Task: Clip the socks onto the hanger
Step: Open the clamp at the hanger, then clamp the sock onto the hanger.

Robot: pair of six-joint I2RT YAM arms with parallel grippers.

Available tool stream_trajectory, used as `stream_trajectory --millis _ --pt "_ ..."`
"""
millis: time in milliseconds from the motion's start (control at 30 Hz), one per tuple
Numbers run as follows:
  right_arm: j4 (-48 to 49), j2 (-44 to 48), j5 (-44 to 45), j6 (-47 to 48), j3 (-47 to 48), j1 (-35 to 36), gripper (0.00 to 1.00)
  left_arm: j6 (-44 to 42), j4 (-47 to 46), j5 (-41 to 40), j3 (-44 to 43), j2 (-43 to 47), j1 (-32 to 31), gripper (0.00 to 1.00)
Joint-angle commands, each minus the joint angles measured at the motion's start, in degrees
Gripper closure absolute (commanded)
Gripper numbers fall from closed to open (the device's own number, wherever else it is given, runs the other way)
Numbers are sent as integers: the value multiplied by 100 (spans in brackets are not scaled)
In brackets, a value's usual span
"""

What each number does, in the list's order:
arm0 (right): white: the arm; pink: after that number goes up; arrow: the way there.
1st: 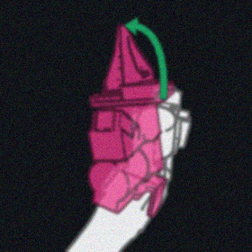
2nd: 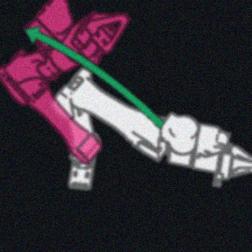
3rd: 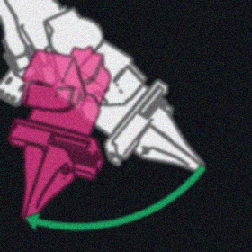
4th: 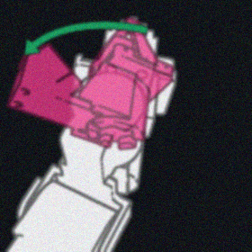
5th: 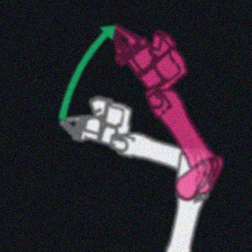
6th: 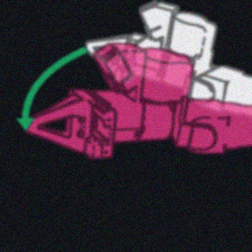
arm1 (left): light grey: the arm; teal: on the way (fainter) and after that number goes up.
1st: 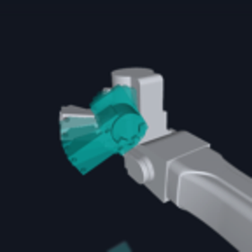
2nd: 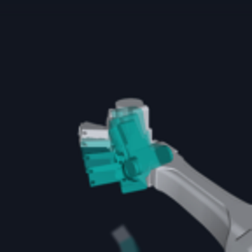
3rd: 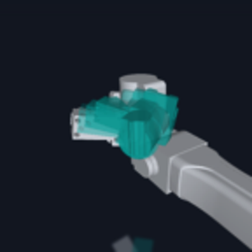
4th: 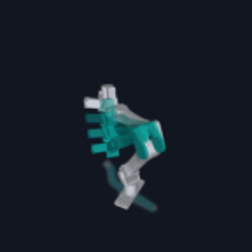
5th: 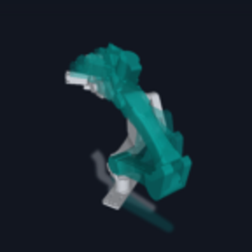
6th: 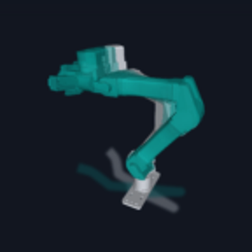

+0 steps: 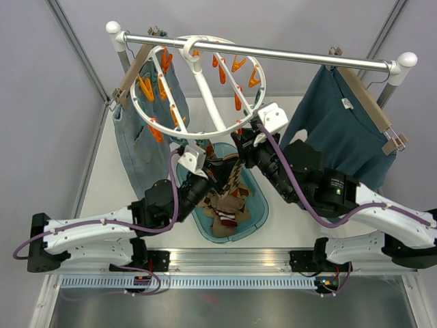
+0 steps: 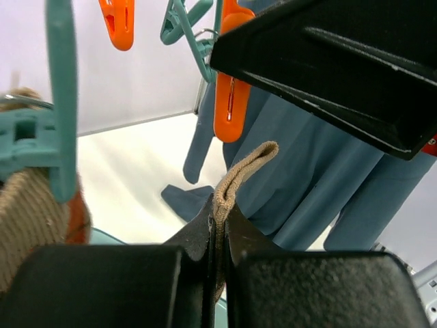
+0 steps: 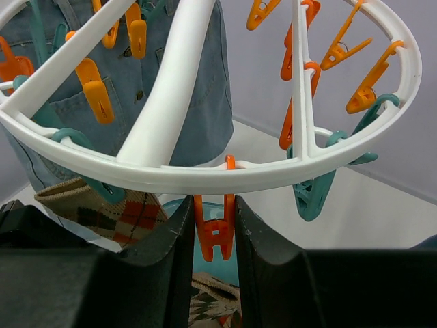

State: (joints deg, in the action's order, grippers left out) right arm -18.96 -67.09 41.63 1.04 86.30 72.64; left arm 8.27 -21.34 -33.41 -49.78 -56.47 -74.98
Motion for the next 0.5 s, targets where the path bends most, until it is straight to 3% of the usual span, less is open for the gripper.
stream_trajectory --millis 0,467 --pt "-187 117 -102 -69 141 57 100 -142 -379 -175 -41 92 -17 98" --pt "-196 249 -23 19 45 57 100 -247 -643 -263 144 206 10 98"
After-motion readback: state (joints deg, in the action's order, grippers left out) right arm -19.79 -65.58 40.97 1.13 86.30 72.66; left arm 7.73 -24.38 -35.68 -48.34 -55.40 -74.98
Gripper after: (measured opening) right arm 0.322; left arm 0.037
